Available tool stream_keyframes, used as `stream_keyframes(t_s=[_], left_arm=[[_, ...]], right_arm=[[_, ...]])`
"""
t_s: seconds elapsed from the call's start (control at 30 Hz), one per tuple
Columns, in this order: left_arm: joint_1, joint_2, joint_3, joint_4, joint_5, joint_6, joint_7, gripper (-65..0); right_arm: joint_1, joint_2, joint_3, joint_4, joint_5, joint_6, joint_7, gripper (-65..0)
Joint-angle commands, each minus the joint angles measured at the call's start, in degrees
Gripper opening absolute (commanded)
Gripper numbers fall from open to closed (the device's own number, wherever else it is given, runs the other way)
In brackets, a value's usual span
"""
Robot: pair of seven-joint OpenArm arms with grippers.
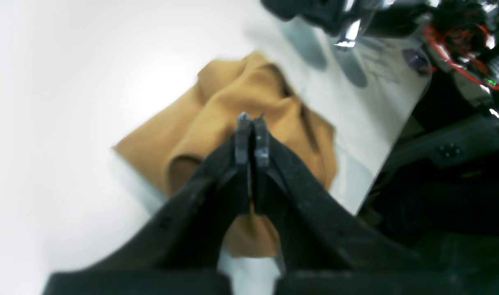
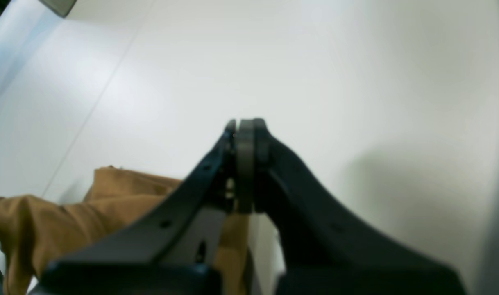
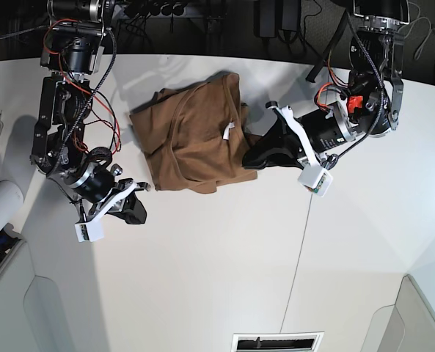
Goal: Layout the t-shirt on the table in an organized manner, then fold the t-shirt properly
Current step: 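Tuck and press the bundle edges with both grippers to square it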
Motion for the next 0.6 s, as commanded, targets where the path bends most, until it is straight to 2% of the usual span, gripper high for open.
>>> stream_keyframes(t_s=[0.0, 0.07, 0.23, 0.57], left_arm=[[0.8, -0.2, 0.0, 1.9, -1.2, -0.5, -0.7, -65.0], [2.4, -0.2, 0.7, 2.6, -0.7, -0.5, -0.7, -65.0], [3.4, -0.2, 5.2, 0.0, 5.8, -0.5, -0.7, -65.0], [2.1, -0.1, 7.3, -10.6, 7.6, -0.5, -1.5, -65.0]], right_arm=[[1.3, 0.4, 0.0, 0.8, 1.0, 0.4, 1.1, -65.0], [1.3, 0.4, 0.0, 0.3, 0.9, 0.4, 1.1, -65.0], [1.4, 0.4, -0.3, -1.9, 0.9, 0.5, 1.0, -65.0], [1.3, 0.7, -8.9, -4.8, -2.9, 0.4, 0.8, -65.0]])
